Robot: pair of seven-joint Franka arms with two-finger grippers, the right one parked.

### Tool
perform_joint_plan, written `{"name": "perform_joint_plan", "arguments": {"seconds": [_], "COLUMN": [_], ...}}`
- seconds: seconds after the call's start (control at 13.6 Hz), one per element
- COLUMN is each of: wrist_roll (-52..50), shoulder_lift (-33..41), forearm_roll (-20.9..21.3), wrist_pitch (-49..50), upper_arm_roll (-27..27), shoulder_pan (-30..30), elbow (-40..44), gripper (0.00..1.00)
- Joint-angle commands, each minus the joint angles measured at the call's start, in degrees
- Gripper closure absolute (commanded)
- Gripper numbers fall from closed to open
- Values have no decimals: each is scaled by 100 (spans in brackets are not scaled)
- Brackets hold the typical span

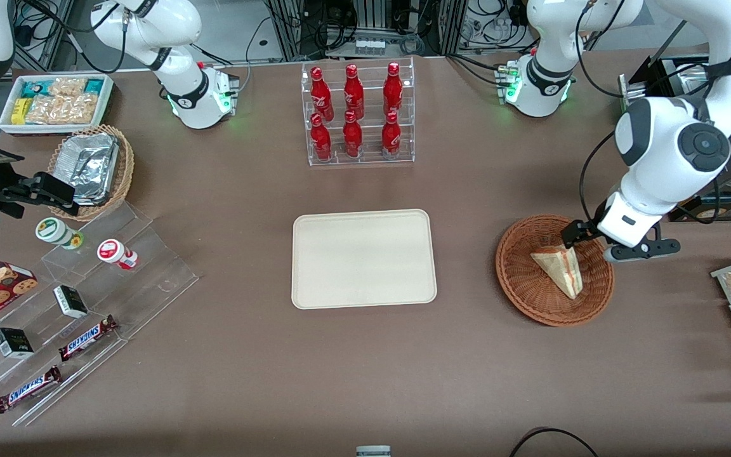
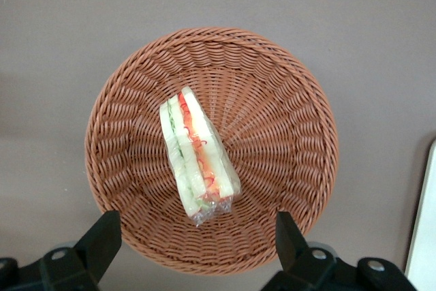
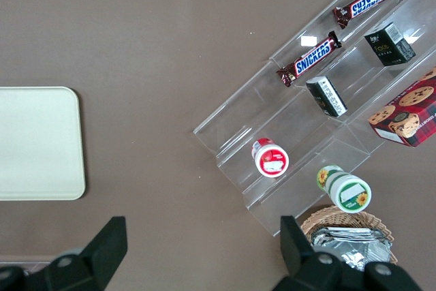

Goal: Place sandwich from basket to tray
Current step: 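Lower the left gripper and close it on the wrapped sandwich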

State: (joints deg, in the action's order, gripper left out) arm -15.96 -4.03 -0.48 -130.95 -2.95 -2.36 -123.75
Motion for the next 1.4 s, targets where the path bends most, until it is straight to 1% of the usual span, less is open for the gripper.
{"name": "perform_joint_plan", "arguments": {"seconds": [0.0, 0.15, 0.51, 1.03, 1.18, 1.25, 1.32], "wrist_roll": [-888, -1434, -1988, -2226, -2280, -2280, -2280], "shoulder_lift": [-212, -335, -581, -1152, -1205, -1232, -1241], "forearm_roll": [-22, -22, -22, -40, -40, -40, -40], "wrist_pitch": [-351, -571, -747, -1134, -1196, -1170, -1152], "upper_arm_roll": [-4, -4, -4, 5, 5, 5, 5], "shoulder_pan": [-27, -36, 8, 17, 8, 8, 8], "elbow": [-70, -97, -202, -211, -211, -211, -228], "gripper": [0, 0, 0, 0, 1, 13, 40]}}
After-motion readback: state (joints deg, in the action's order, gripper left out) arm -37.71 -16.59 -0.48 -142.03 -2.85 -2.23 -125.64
